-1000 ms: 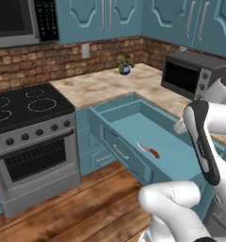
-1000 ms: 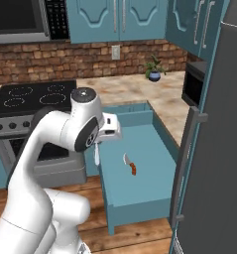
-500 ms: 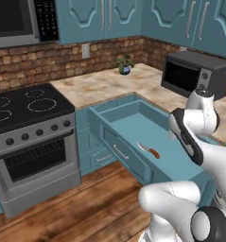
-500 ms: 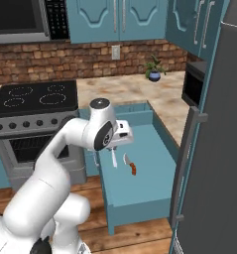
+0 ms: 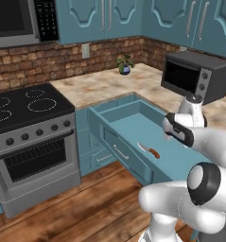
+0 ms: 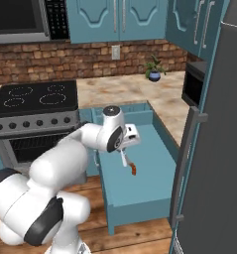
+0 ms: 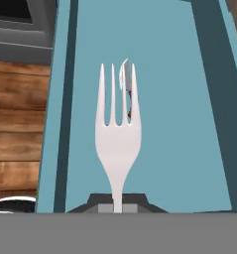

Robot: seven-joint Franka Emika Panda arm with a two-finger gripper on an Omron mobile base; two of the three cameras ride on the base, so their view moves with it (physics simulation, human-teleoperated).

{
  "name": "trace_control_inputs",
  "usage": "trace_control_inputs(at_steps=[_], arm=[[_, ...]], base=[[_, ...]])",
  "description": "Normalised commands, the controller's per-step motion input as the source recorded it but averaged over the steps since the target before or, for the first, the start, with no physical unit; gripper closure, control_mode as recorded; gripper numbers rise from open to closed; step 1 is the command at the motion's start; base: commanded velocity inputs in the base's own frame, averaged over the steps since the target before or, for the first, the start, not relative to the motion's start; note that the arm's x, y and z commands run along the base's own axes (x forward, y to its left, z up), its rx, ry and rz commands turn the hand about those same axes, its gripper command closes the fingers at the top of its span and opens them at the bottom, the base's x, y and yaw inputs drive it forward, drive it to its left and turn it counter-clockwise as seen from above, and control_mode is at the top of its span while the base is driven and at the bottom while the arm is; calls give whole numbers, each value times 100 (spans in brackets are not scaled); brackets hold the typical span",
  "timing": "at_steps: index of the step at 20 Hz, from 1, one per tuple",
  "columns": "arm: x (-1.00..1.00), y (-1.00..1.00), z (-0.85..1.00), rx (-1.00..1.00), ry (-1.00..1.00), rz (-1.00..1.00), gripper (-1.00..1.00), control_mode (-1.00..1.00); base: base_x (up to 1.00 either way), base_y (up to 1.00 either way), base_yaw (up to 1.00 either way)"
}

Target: Pick up the metallic utensils from the counter and place them in the open drawer. Make sure not to pick up any wooden utensils.

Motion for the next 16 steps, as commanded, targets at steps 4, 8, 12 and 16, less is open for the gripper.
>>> trace_control_inputs(at_steps=[4,8,12,16], arm=[[64,-8,-38,0,0,2,100,-100],[67,-5,-48,-1,0,0,100,-100],[82,-9,-40,0,0,0,100,-100],[69,-15,-42,0,0,0,100,-100]], base=[[0,0,0],[0,0,0],[0,0,0],[0,0,0]])
